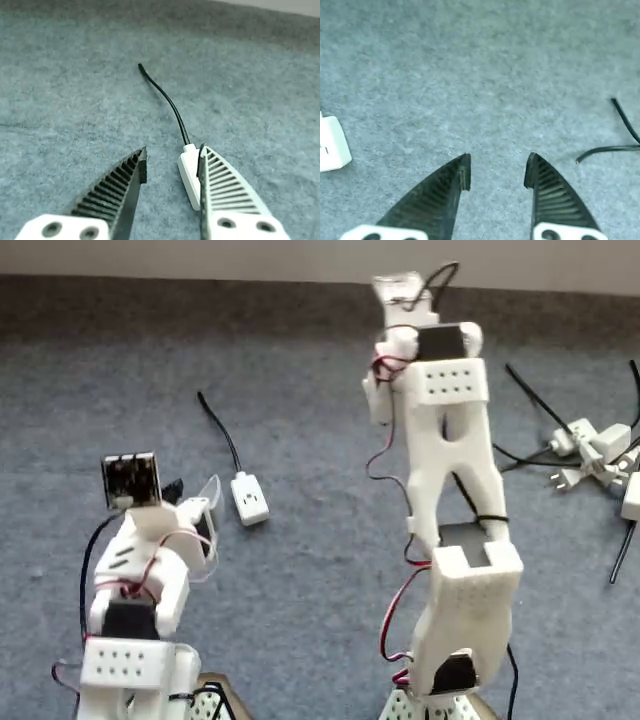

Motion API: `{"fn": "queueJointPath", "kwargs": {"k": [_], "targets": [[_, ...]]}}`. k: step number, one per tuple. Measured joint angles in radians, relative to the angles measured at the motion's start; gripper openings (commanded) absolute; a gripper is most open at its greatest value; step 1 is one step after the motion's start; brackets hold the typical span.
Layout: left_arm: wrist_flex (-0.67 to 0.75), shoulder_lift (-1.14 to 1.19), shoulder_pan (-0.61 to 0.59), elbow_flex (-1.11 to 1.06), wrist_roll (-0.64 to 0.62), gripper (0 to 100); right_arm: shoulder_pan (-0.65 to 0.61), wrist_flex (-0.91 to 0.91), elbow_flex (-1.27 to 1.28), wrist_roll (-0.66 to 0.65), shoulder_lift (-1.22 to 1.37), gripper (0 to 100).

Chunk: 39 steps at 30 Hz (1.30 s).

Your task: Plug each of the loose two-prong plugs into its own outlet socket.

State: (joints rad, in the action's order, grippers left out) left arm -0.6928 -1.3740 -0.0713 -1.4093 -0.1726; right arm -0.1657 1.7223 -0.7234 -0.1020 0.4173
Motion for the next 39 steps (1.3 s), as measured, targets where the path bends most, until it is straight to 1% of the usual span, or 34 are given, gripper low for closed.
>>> {"fn": "queueJointPath", "kwargs": {"k": [2, 5, 9, 12, 15, 20, 27, 30, 35, 39], "targets": [[0.008, 0.176, 0.008, 0.094, -0.002, 17, 0.034, 0.0, 0.043, 0.0, -0.037, 19.1], [-0.003, 0.473, 0.061, 0.272, -0.002, 17, 0.068, 0.0, 0.086, 0.0, -0.074, 19.1], [-0.106, 0.844, 0.143, 0.52, -0.003, 17, 0.112, 0.0, 0.115, 0.0, -0.084, 19.1], [-0.175, 1.049, 0.187, 0.66, -0.006, 17, 0.143, 0.0, 0.124, 0.0, -0.084, 19.1], [-0.203, 1.188, 0.195, 0.743, -0.025, 17, 0.163, 0.0, 0.137, 0.0, -0.086, 19.1], [-0.204, 1.336, 0.193, 0.827, -0.11, 17, 0.167, 0.0, 0.14, 0.0, -0.086, 19.1], [-0.201, 1.481, 0.19, 0.95, -0.126, 17, 0.169, 0.0, 0.14, 0.0, -0.086, 19.1], [-0.206, 1.51, 0.18, 0.956, -0.126, 17, 0.169, 0.0, 0.14, 0.0, -0.086, 19.1], [-0.278, 1.516, 0.115, 0.957, -0.129, 17, 0.169, 0.0, 0.14, 0.0, -0.086, 19.1], [-0.353, 1.516, 0.107, 0.965, -0.132, 17, 0.169, 0.0, 0.14, 0.0, -0.086, 19.1]]}}
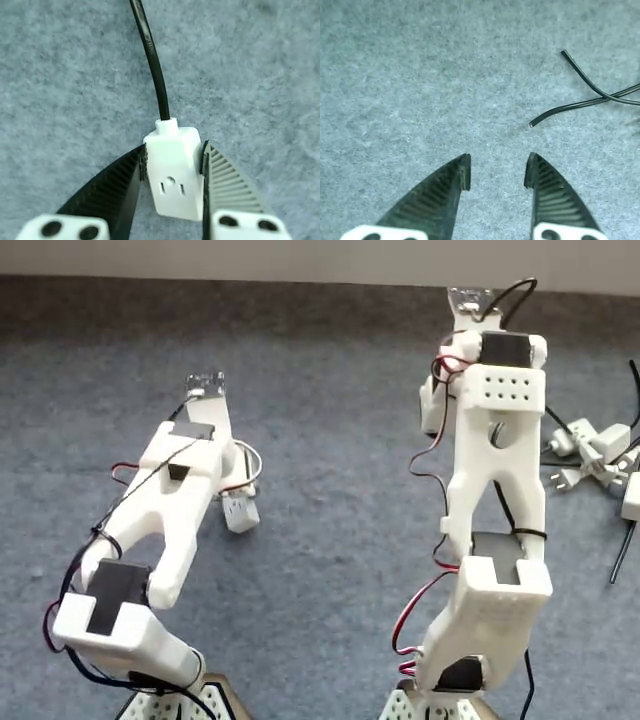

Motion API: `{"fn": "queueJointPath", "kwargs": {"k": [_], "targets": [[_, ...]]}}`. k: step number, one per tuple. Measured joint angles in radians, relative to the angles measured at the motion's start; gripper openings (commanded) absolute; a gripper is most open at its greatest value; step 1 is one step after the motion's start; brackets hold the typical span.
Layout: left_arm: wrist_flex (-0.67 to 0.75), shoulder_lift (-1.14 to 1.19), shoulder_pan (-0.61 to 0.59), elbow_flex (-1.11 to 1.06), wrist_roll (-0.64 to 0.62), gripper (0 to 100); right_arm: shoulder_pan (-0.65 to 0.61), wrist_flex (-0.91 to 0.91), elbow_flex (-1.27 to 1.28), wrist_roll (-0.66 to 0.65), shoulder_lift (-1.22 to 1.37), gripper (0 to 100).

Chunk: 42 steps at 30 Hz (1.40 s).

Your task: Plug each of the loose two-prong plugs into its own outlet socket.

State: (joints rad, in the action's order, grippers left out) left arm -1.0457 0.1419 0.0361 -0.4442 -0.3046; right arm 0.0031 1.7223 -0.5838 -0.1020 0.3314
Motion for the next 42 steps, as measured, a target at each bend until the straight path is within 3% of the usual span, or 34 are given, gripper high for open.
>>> {"fn": "queueJointPath", "kwargs": {"k": [15, 18, 25, 36, 42], "targets": [[-0.023, 0.006, -0.006, 0.005, 0.057, 17, 0.0, 0.0, 0.0, 0.0, 0.0, 19.1], [-0.031, 0.006, -0.02, 0.005, 0.061, 13, 0.0, 0.0, 0.0, 0.0, 0.0, 19.1], [-0.078, 0.006, -0.106, 0.006, 0.078, 3, 0.0, 0.0, 0.0, 0.0, 0.0, 19.1], [-0.083, 0.025, -0.308, -0.009, 0.132, 3, 0.0, 0.0, 0.0, 0.0, 0.0, 19.1], [-0.094, 0.031, -0.338, -0.011, 0.216, 3, 0.0, 0.0, 0.0, 0.0, 0.0, 19.1]]}}
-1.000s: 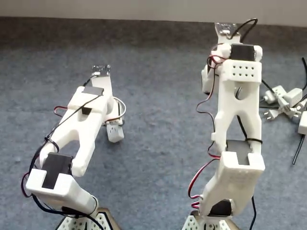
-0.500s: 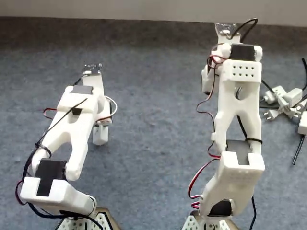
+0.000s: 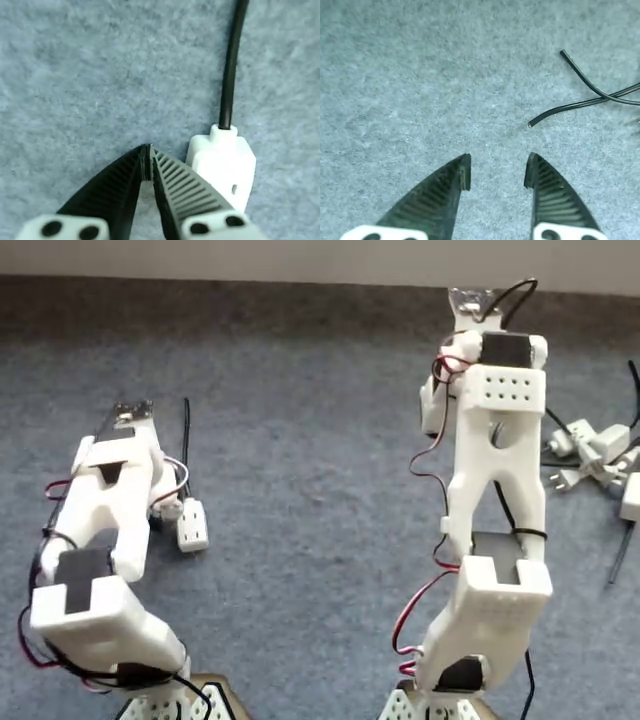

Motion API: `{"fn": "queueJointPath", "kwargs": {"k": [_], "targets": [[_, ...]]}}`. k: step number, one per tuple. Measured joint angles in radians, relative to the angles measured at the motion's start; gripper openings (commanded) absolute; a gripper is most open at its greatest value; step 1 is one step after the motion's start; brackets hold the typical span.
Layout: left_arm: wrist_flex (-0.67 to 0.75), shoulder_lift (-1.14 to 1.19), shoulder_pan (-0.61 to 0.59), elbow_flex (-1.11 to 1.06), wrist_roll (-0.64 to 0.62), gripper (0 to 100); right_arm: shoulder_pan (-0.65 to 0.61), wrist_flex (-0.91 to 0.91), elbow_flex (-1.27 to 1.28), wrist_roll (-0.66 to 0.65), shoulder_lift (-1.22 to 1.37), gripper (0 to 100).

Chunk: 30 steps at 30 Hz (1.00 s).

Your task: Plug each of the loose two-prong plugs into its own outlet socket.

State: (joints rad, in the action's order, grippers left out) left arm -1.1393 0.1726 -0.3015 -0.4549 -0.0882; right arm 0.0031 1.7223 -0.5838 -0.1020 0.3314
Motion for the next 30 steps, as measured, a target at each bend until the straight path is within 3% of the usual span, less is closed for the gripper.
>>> {"fn": "queueJointPath", "kwargs": {"k": [7, 14, 18, 23, 30], "targets": [[-0.043, 0.0, -0.002, 0.061, 0.009, 3, 0.002, 0.0, 0.0, 0.0, 0.0, 19.1], [-0.333, -0.021, -0.002, 0.422, 0.011, 3, 0.0, 0.0, 0.0, 0.0, 0.0, 19.1], [-0.496, -0.026, -0.038, 0.678, 0.014, 12, -0.031, 0.0, 0.0, 0.0, 0.0, 19.1], [-0.58, -0.028, -0.189, 0.861, 0.055, 22, -0.16, 0.0, 0.052, 0.0, 0.0, 19.1], [-0.582, 0.066, -0.466, 0.888, 0.11, 22, -0.45, 0.0, 0.12, 0.101, 0.0, 19.4]]}}
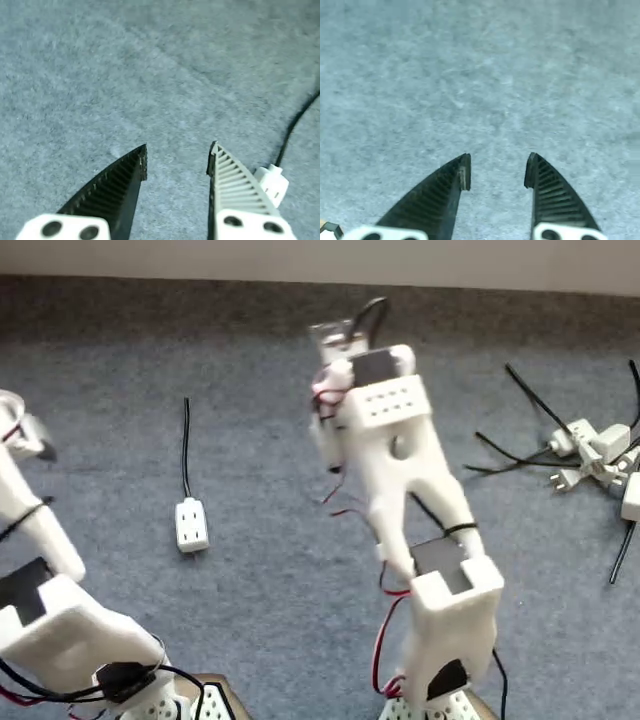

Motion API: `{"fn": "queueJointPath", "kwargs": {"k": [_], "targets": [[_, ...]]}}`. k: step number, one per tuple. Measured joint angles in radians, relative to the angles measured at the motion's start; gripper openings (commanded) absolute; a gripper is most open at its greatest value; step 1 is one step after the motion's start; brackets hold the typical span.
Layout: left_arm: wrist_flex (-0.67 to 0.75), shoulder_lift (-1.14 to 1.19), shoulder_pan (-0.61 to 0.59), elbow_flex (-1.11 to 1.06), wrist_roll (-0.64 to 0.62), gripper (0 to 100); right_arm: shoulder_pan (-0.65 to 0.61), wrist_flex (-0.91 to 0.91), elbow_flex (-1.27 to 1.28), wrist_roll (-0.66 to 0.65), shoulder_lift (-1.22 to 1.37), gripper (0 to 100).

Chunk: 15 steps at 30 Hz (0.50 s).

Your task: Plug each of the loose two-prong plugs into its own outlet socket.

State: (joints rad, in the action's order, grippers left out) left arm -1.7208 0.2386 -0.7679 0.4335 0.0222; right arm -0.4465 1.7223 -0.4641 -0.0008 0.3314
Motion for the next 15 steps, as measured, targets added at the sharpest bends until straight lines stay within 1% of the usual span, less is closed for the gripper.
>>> {"fn": "queueJointPath", "kwargs": {"k": [3, 6, 9, 11, 15], "targets": [[0.006, 0.103, -0.084, 0.0, 0.037, 22, -0.123, -0.008, -0.011, 0.081, 0.0, 19.4], [0.06, 0.192, -0.172, 0.0, 0.075, 22, -0.21, -0.044, -0.012, 0.199, 0.0, 19.5], [0.149, 0.256, -0.244, 0.0, 0.089, 22, -0.258, -0.08, -0.012, 0.341, 0.0, 19.5], [0.221, 0.293, -0.272, 0.0, 0.101, 22, -0.275, -0.091, -0.012, 0.42, 0.0, 19.5], [0.304, 0.379, -0.29, 0.0, 0.137, 22, -0.324, -0.132, -0.012, 0.523, 0.0, 19.5]]}}
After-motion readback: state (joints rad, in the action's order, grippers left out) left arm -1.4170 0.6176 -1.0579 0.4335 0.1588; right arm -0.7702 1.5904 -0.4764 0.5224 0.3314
